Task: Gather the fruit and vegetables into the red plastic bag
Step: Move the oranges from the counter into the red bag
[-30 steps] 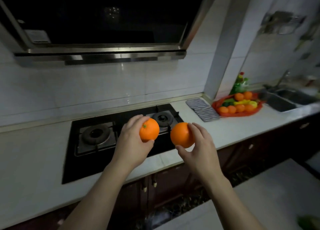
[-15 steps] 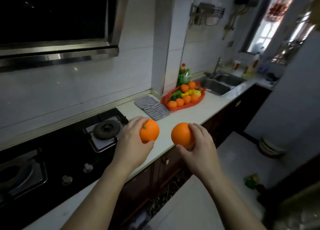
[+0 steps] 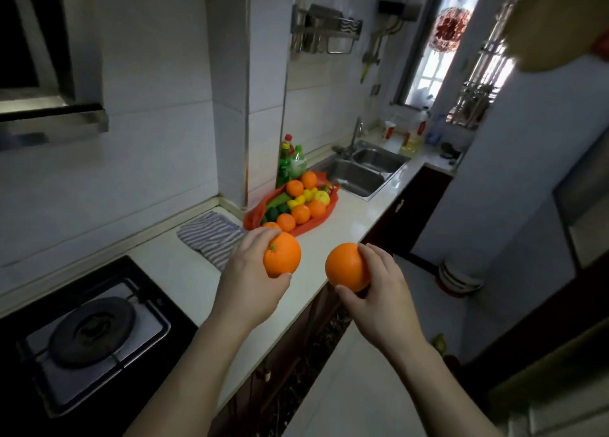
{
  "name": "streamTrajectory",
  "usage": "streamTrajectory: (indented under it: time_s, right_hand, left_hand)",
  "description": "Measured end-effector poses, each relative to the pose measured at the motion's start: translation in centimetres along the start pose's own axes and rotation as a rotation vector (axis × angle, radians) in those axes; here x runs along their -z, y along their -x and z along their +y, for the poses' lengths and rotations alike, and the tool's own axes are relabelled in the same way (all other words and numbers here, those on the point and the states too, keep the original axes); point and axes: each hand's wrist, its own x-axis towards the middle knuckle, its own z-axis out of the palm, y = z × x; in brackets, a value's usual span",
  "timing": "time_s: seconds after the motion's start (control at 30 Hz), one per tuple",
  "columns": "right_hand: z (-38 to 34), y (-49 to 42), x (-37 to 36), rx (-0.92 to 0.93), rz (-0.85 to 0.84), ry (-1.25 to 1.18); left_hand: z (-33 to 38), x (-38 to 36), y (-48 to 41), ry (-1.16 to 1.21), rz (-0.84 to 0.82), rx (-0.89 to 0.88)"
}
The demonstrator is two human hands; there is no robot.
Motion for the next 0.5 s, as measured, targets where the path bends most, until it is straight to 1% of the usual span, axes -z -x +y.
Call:
streamTrajectory:
  time_s: [0.27, 0.4, 0.5]
  right_hand:
    - [6.3, -7.3, -0.9, -0.052, 0.000, -0.059]
    - [10.4, -12.2, -1.3, -0.014, -0.011, -0.105]
    - [14.0, -16.2, -1.3, 0.031, -0.028, -0.142]
  left_hand:
    - [0.7, -6.4, -6.5, -0.080, -0.046, 0.004]
    - [1.8, -10.4, -9.9, -0.121, -0.018, 0.023]
    - [2.9, -13.8, -12.7, -0.151, 0.039, 0.048]
